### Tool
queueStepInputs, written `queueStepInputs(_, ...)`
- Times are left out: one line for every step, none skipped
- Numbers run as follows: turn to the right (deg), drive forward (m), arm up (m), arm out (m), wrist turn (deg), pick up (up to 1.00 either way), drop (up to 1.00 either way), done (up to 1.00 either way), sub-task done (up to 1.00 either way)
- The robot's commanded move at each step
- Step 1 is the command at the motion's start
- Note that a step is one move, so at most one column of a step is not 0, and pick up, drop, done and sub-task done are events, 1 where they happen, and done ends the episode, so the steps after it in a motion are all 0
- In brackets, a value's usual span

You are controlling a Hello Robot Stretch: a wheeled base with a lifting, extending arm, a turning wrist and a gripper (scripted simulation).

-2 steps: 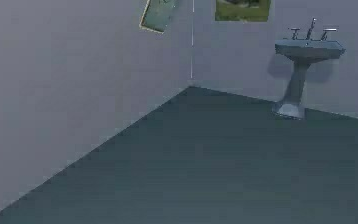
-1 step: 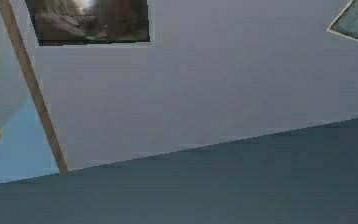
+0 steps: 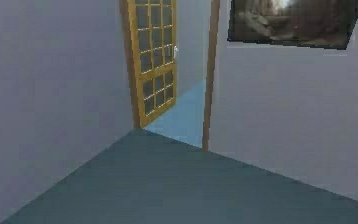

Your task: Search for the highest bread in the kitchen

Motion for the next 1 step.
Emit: queueStepInputs(-45.0, 0.00, 0.00, 0.00, 0.0, 0.00, 0.00, 0.00, 0.00)
